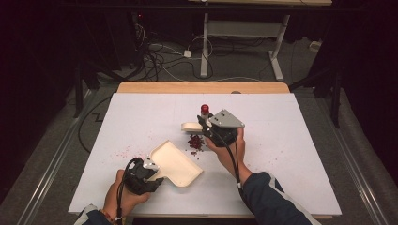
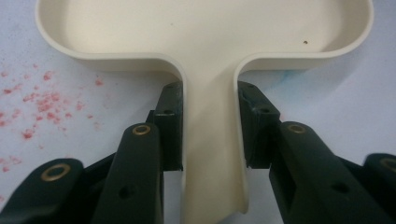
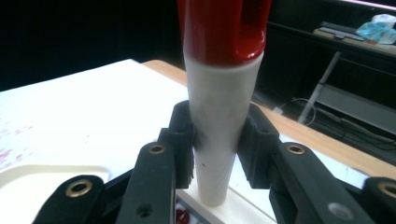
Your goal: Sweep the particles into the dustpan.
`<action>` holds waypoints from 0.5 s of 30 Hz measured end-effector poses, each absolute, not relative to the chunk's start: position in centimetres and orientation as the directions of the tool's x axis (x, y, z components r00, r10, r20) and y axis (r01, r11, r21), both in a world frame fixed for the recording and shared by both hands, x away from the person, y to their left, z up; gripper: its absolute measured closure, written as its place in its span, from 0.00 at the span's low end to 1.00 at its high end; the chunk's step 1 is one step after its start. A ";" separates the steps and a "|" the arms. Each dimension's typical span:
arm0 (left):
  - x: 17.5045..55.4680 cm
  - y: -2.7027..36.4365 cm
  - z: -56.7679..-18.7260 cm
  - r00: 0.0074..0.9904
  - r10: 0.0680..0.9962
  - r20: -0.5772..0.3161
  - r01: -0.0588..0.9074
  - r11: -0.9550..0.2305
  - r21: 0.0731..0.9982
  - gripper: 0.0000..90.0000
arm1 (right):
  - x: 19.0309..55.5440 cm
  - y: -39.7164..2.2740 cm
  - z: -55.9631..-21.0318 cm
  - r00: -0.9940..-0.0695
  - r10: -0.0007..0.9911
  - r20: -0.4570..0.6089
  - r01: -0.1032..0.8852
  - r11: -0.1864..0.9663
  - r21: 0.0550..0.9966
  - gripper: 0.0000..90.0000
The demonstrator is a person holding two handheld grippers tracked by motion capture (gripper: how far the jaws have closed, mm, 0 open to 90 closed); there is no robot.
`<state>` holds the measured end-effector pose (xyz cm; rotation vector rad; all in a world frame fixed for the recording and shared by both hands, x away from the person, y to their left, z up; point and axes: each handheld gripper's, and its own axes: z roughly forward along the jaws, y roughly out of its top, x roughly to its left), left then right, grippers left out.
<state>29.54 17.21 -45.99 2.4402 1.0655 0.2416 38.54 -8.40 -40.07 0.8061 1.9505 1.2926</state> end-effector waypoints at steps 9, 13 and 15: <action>29.6 16.2 -46.4 0.672 0.740 -0.024 0.663 -0.587 0.464 0.71 | 35.8 -8.7 -40.3 -0.640 0.754 -0.150 0.164 0.324 0.932 0.78; 29.6 16.0 -46.5 0.670 0.742 -0.023 0.664 -0.586 0.464 0.71 | 34.6 -8.9 -40.0 -0.670 0.733 -0.117 0.177 0.311 0.934 0.78; 29.6 16.0 -46.5 0.669 0.743 -0.025 0.665 -0.583 0.466 0.71 | 34.0 -8.8 -39.9 -0.681 0.723 -0.112 0.177 0.311 0.934 0.78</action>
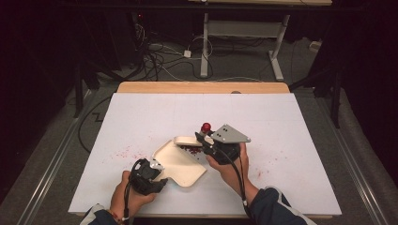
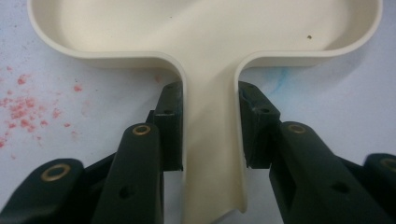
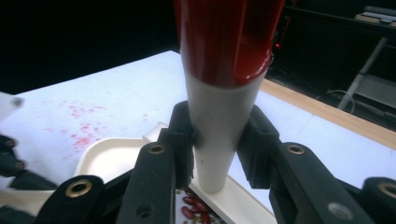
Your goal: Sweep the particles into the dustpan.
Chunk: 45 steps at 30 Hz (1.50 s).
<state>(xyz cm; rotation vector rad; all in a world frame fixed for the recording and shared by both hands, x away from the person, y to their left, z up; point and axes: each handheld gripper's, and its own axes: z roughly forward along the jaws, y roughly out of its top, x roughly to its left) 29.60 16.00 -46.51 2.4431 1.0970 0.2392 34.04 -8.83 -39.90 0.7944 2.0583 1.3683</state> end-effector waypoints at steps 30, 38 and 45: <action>30.3 15.8 -46.5 0.691 0.722 -0.021 0.651 -0.611 0.451 0.71 | 36.0 -12.7 -35.8 -0.606 0.789 -0.101 0.183 0.261 0.948 0.78; 30.1 15.4 -46.5 0.696 0.718 -0.006 0.645 -0.622 0.445 0.71 | 35.8 -15.1 -36.8 -0.521 0.838 -0.162 0.203 0.306 0.930 0.78; 30.1 15.2 -46.5 0.696 0.718 -0.004 0.644 -0.623 0.444 0.71 | 34.6 -13.5 -37.9 -0.570 0.797 -0.200 0.204 0.373 0.905 0.78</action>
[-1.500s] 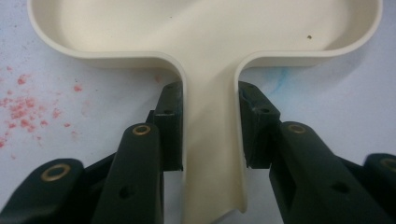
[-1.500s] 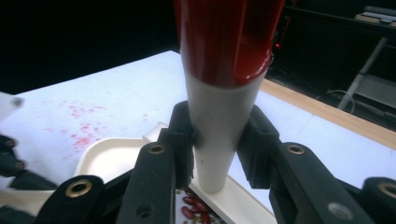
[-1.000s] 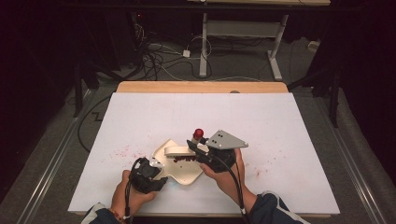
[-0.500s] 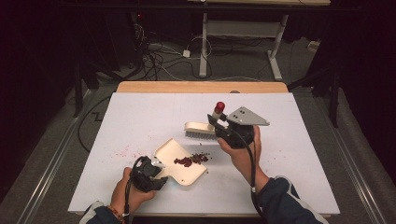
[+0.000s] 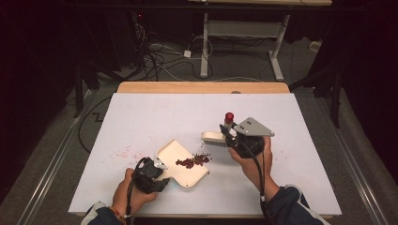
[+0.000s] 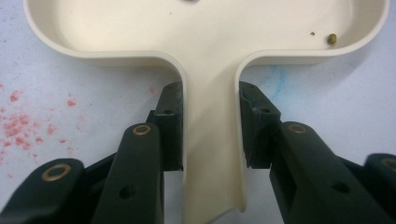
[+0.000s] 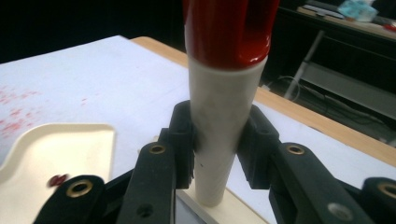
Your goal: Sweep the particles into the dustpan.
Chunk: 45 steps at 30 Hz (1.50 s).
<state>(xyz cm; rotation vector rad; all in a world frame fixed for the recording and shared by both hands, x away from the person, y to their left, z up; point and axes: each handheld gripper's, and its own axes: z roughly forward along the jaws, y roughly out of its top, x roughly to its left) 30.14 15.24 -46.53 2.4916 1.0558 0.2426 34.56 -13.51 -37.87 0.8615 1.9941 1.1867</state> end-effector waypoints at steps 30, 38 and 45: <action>30.1 15.5 -46.6 0.699 0.715 -0.010 0.640 -0.619 0.455 0.71 | 31.0 -14.3 -34.9 -0.711 0.681 -0.176 0.129 0.372 0.919 0.78; 30.0 16.2 -46.6 0.711 0.703 -0.003 0.631 -0.636 0.444 0.71 | 30.6 -18.3 -35.9 -0.677 0.704 -0.214 0.166 0.429 0.888 0.78; 30.2 15.8 -46.6 0.711 0.704 0.003 0.631 -0.640 0.439 0.71 | 30.5 -17.1 -37.0 -0.698 0.689 -0.196 0.172 0.426 0.888 0.78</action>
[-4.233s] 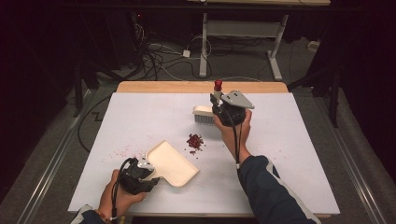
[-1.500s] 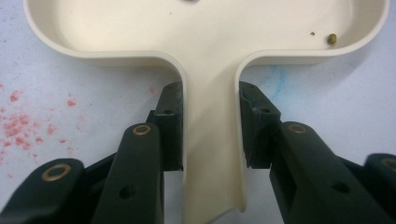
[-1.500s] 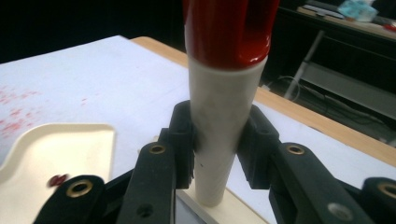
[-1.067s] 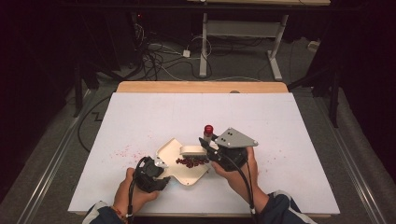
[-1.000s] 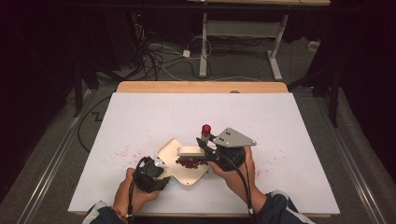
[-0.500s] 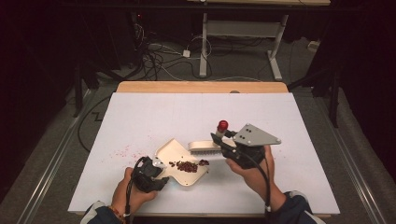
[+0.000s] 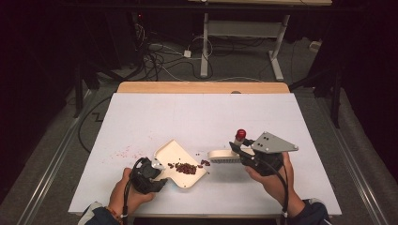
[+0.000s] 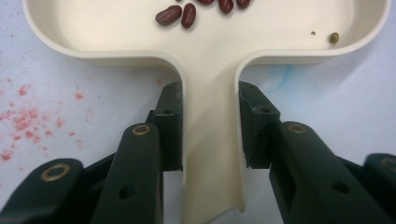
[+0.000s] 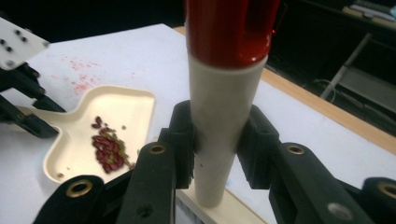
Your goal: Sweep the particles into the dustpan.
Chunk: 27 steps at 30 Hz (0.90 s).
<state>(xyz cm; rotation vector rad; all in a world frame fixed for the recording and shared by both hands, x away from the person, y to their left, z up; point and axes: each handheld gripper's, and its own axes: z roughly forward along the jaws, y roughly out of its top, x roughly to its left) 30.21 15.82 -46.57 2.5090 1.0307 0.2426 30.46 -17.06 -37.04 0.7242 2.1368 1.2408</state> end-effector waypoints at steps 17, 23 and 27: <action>30.1 15.8 -46.7 0.708 0.706 0.001 0.631 -0.633 0.449 0.71 | 30.1 -15.7 -36.4 -0.695 0.702 -0.155 0.130 0.334 0.933 0.78; 30.2 15.8 -46.7 0.707 0.707 0.000 0.633 -0.632 0.447 0.71 | 32.2 -16.2 -38.0 -0.583 0.794 -0.170 0.144 0.307 0.941 0.78; 30.2 15.7 -46.7 0.704 0.710 -0.001 0.635 -0.629 0.448 0.71 | 33.4 -14.8 -38.8 -0.530 0.827 -0.186 0.139 0.301 0.943 0.78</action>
